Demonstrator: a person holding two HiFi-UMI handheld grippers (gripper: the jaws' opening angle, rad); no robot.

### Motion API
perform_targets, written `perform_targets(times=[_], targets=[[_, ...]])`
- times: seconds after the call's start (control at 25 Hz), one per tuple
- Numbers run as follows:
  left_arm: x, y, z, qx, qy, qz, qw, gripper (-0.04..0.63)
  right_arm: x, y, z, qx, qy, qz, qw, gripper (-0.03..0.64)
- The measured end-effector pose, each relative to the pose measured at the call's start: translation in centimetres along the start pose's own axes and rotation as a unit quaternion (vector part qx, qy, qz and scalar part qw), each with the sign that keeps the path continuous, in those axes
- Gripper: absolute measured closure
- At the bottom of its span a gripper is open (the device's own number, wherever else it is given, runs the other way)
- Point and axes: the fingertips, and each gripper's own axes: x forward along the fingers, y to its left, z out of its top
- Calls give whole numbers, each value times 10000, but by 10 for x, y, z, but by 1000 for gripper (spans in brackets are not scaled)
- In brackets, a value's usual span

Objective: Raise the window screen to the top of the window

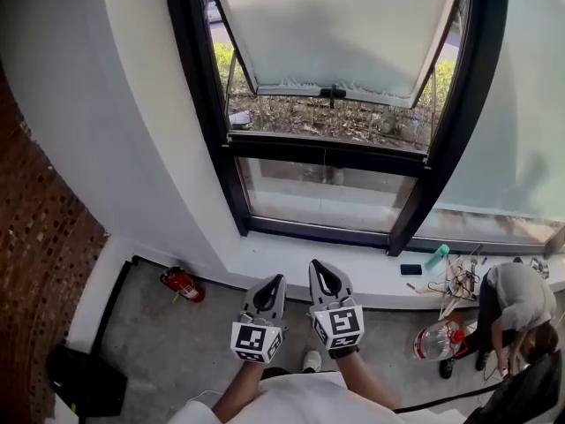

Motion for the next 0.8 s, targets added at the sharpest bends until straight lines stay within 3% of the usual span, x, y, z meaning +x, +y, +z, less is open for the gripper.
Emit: perform_targets(times=[0.12, 0.28, 0.6, 0.8], targets=[[31, 3, -24, -109, 321, -123, 9993, 594, 21, -26, -35, 306, 435, -139, 9985, 615], [72, 16, -37, -105, 536, -250, 9982, 594, 46, -51, -48, 359, 590, -236, 9973, 615], [187, 64, -43, 18, 447, -857, 9953, 594, 124, -120, -66, 319, 777, -959, 9918, 615], [261, 114, -24, 68, 214, -1232, 9921, 594, 198, -150, -48, 178, 631, -1256, 9899, 615]])
